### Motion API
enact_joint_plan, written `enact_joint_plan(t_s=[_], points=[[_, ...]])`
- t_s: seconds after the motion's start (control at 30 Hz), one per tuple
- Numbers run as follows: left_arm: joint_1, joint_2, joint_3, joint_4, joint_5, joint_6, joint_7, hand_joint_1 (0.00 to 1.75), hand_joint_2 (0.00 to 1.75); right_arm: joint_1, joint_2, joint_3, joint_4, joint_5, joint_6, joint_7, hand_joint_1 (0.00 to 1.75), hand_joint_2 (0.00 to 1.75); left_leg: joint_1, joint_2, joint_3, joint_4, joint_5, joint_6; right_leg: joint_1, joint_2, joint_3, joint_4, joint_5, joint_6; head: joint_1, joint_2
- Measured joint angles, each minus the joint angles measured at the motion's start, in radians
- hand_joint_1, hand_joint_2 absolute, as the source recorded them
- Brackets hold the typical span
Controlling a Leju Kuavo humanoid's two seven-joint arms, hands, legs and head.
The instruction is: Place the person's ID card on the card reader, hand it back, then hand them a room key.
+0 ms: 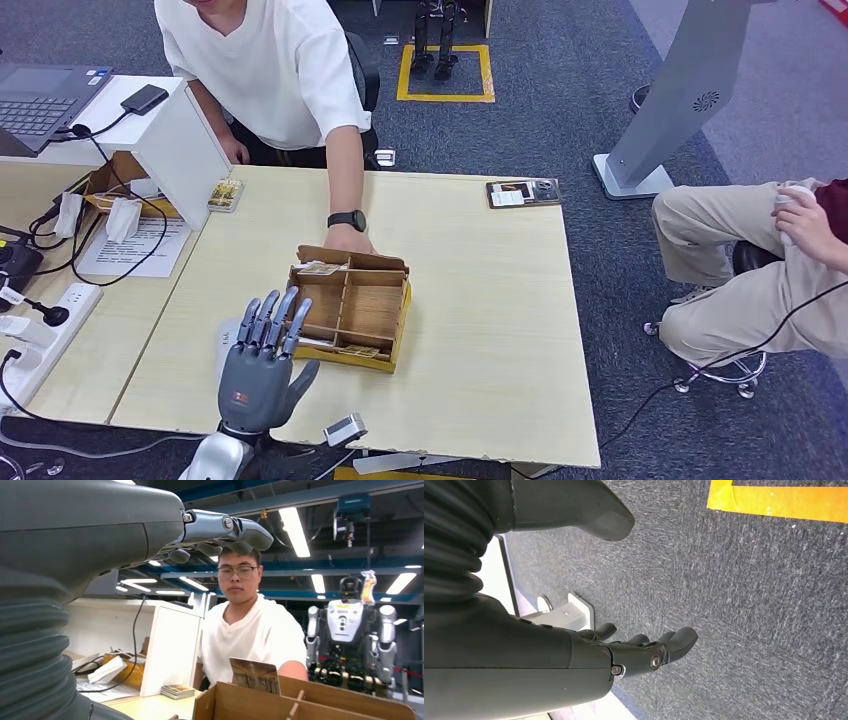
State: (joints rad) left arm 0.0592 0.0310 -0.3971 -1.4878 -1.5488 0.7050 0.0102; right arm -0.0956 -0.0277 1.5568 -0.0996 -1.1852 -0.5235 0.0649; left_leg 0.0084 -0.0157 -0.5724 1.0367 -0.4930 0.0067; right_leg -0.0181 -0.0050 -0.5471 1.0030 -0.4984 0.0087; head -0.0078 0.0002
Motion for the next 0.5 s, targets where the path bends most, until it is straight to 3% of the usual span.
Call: enact_joint_plan(t_s=[0.17, 0.5], points=[[-0.005, 0.039, -0.086, 0.000, 0.000, 0.000, 0.031, 0.00, 1.75, 0.000, -0.004, 0.000, 0.000, 0.001, 0.002, -0.004, 0.00, 1.75, 0.000, 0.000, 0.000, 0.000, 0.000, 0.000, 0.000, 0.000, 0.000, 0.000, 0.000, 0.000, 0.000, 0.000], [-0.006, 0.045, -0.150, 0.006, 0.001, 0.000, 0.007, 0.00, 1.75, -0.001, -0.011, 0.000, 0.000, 0.007, 0.002, -0.009, 0.00, 1.75, 0.000, 0.000, 0.000, 0.000, 0.000, 0.000, 0.000, 0.000, 0.000, 0.000, 0.000, 0.000, 0.000, 0.000]])
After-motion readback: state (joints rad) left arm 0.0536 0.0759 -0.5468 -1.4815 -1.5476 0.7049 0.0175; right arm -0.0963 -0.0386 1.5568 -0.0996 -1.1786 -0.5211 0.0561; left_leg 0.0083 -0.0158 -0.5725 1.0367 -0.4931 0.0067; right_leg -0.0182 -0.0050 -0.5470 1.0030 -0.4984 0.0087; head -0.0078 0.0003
